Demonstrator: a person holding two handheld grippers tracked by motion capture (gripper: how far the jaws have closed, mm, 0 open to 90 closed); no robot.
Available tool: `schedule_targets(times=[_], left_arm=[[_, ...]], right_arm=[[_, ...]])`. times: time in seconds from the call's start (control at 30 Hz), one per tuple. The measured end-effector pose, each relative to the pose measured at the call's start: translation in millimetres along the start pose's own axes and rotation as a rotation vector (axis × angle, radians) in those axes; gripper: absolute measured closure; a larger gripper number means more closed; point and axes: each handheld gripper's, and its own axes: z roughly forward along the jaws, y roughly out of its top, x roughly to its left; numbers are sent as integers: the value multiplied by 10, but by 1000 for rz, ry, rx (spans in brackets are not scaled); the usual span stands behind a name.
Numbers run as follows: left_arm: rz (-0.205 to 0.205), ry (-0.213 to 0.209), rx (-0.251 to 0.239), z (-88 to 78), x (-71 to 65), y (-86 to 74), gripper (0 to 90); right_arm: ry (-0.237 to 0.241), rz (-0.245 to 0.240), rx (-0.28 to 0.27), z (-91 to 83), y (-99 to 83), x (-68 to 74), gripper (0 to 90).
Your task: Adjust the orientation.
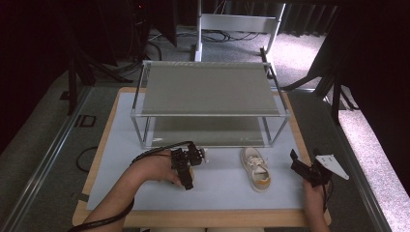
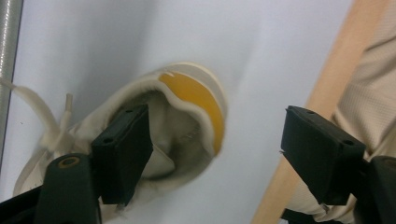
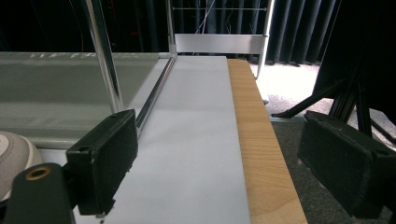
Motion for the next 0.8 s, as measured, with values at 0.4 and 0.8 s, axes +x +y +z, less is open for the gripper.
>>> schedule_targets(times=[0.4,0.8], left_arm=[[-99,-44,64,216,139,129,482],[86,-44,87,98,16,103,694]], right_arm=[[3,-2,0,-1,0,1,120],[3,-4,0,1,0,2,120]])
